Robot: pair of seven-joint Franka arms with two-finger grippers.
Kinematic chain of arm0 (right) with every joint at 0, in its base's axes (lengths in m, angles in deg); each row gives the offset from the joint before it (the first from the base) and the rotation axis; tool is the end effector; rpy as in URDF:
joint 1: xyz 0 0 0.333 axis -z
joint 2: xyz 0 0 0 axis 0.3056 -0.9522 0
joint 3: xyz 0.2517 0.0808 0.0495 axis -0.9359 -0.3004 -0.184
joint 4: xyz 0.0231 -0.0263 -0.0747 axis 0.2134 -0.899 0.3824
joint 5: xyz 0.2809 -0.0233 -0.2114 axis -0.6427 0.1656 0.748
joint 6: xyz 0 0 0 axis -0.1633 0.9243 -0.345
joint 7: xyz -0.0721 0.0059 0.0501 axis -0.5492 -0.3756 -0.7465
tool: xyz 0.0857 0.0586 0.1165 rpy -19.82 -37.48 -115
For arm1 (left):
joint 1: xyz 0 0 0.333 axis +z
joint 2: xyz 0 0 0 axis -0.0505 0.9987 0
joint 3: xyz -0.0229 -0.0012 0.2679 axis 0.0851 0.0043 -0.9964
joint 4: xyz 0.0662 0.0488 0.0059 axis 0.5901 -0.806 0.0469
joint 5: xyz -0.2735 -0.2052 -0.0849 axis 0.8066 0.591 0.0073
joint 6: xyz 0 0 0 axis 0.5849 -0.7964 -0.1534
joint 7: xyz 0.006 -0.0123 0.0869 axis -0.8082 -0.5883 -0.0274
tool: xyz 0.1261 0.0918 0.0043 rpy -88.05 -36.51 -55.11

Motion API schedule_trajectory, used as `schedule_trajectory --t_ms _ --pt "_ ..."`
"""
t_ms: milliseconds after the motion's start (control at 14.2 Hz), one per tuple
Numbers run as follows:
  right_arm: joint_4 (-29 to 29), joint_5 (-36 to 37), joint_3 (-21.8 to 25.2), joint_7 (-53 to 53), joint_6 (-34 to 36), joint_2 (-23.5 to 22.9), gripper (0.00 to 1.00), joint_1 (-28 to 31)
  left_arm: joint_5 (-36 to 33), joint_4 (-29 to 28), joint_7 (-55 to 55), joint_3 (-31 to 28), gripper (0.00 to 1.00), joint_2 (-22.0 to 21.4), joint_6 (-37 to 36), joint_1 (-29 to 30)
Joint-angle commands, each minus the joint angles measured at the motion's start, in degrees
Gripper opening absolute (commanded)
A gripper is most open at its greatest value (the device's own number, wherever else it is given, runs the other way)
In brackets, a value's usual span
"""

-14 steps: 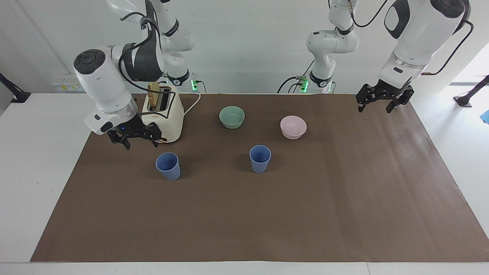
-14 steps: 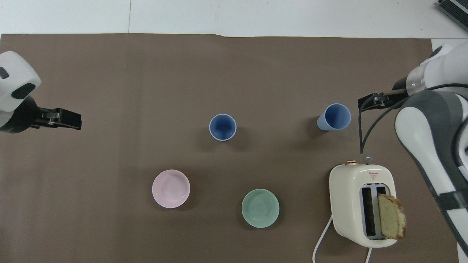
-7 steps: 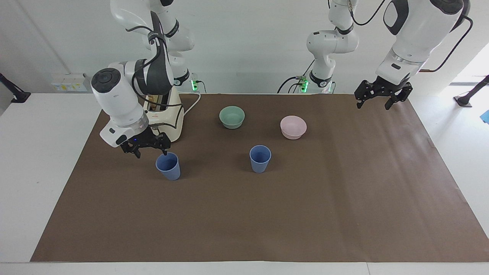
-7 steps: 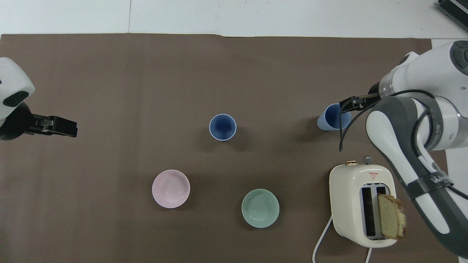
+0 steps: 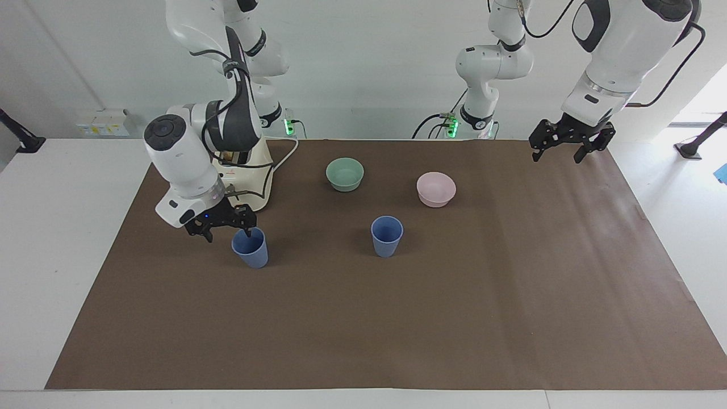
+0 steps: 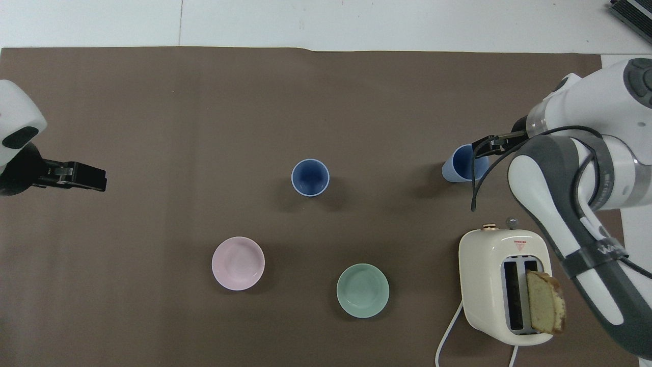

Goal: Stack blue cups with both arms
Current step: 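Grasp the second blue cup with the right gripper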

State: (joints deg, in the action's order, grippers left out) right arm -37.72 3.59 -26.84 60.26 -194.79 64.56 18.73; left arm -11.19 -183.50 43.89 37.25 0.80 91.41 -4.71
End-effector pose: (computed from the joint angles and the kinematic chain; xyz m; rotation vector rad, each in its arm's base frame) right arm 0.5829 0.0296 0.3312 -3.1127 -0.2151 -0.0621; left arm 0.4936 -0.0505 0.5142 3.1362 -0.1749 -0.0140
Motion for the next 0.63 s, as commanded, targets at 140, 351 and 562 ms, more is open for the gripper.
schedule_trajectory --t_ms 140,351,562 --pt "-1.25 -0.78 -0.09 3.69 -4.66 -3.0 1.0 0.12 -0.42 0.48 -0.56 -0.49 1.0 -2.59 -1.52 0.94" --pt "-1.43 -0.52 -0.09 4.4 -4.84 -3.0 0.96 -0.05 -0.5 0.48 -0.74 -0.49 1.0 -2.77 -1.62 0.94" --pt "-1.08 -0.17 -0.09 5.9 -4.32 -3.18 0.31 -0.05 -0.5 0.48 -0.74 -0.49 1.0 -2.77 -1.79 0.94"
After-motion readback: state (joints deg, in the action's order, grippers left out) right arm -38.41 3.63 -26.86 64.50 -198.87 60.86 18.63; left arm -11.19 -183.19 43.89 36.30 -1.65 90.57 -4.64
